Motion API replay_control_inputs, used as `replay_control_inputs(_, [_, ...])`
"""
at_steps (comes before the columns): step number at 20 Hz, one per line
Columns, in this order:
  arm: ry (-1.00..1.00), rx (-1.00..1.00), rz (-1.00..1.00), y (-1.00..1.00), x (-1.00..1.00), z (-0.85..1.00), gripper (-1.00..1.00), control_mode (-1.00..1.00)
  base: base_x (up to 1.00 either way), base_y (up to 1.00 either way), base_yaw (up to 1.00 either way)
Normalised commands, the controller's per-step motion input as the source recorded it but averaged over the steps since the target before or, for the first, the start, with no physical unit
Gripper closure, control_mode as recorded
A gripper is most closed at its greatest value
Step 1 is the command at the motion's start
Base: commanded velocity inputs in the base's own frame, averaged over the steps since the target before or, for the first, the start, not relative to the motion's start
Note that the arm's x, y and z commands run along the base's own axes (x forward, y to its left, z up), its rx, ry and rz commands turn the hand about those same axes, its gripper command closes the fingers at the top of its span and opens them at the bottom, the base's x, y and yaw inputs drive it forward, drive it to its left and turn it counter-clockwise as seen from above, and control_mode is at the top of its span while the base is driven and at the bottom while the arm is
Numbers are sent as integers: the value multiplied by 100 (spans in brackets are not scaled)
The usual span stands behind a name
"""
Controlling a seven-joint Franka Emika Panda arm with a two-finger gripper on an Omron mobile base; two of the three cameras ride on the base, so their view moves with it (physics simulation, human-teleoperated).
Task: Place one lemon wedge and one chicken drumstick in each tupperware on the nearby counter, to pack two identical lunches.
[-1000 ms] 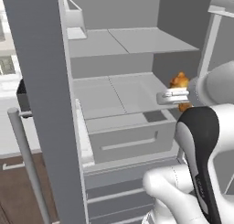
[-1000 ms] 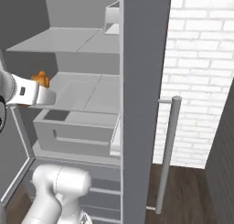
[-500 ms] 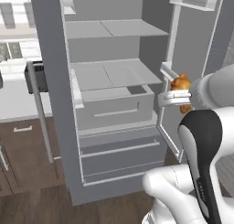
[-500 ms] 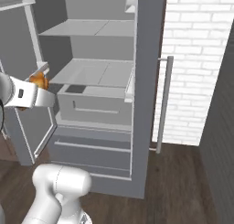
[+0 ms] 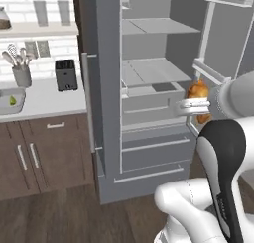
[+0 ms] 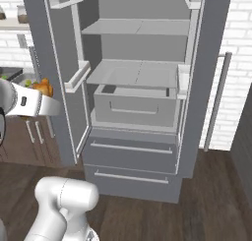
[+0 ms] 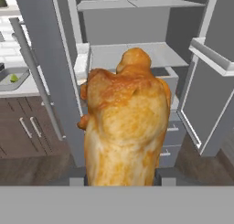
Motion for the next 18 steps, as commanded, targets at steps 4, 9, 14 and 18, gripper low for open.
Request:
replay_control_inputs(4, [0, 0, 0, 0, 0, 0, 100, 100, -13, 100, 0])
replay_control_inputs(9, [0, 0, 0, 0, 0, 0, 100, 100, -1, 100, 0])
replay_control_inputs(14, [0, 0, 0, 0, 0, 0, 100, 100, -52, 100, -2])
replay_control_inputs(18, [0, 0, 0, 0, 0, 0, 100, 100, -52, 100, 12])
